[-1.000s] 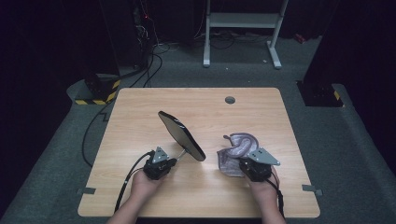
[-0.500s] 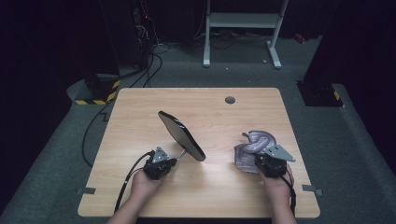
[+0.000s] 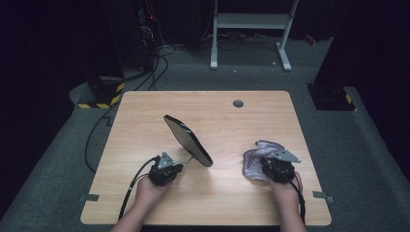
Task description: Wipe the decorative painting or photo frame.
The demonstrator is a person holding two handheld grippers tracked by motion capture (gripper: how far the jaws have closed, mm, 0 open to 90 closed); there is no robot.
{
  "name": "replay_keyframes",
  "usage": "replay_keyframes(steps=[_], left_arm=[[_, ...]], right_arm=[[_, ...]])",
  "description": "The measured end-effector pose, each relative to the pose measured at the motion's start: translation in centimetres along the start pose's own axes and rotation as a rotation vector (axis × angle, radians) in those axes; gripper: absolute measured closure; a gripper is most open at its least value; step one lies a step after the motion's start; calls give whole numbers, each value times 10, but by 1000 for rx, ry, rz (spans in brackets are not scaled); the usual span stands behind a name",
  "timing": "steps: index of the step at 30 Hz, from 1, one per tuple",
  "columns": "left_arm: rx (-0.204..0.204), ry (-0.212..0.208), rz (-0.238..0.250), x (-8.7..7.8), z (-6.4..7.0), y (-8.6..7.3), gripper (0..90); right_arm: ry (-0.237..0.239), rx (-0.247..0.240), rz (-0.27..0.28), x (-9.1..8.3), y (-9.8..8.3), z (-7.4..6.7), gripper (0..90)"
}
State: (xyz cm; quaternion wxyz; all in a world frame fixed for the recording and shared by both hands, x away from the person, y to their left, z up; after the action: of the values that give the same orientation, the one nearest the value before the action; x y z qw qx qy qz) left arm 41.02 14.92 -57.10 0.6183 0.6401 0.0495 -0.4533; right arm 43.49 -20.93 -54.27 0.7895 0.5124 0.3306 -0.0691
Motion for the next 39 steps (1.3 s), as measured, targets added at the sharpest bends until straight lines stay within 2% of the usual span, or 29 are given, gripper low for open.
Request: replay_keyframes(steps=[4,8,16,25,34,36,39], left_arm=[[-1,0,0,0,0,0,881],[0,-1,0,0,0,0,881],[0,-1,0,0,0,0,881],[1,0,2,0,0,0,880],[1,0,2,0,1,0,878],[0,0,2,0,1,0,878],[8,-1,-1,0,1,0,875]], right_arm=[[0,7,28,-7,6,0,466],[9,9,63,-16,13,-1,439],[-6,17,109,-27,23,-2,424],[-13,17,195,-46,41,-5,431],[44,-34,274,-62,67,-28,466],[44,-54,285,-64,71,-32,468],[65,-59,297,-63,79,-40,467]])
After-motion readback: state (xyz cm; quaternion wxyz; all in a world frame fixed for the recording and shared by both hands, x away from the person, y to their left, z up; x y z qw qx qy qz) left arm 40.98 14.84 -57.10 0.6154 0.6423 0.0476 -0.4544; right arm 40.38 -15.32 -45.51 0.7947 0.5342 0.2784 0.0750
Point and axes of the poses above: each handheld gripper's, and its own axes: x roughly forward along the jaws, y roughly out of its top, z roughly to its right, the point moved 7 cm from there along x, roughly forward along the jaws, and after that the axes turned 14 degrees about -x, right-handed, at the moved point
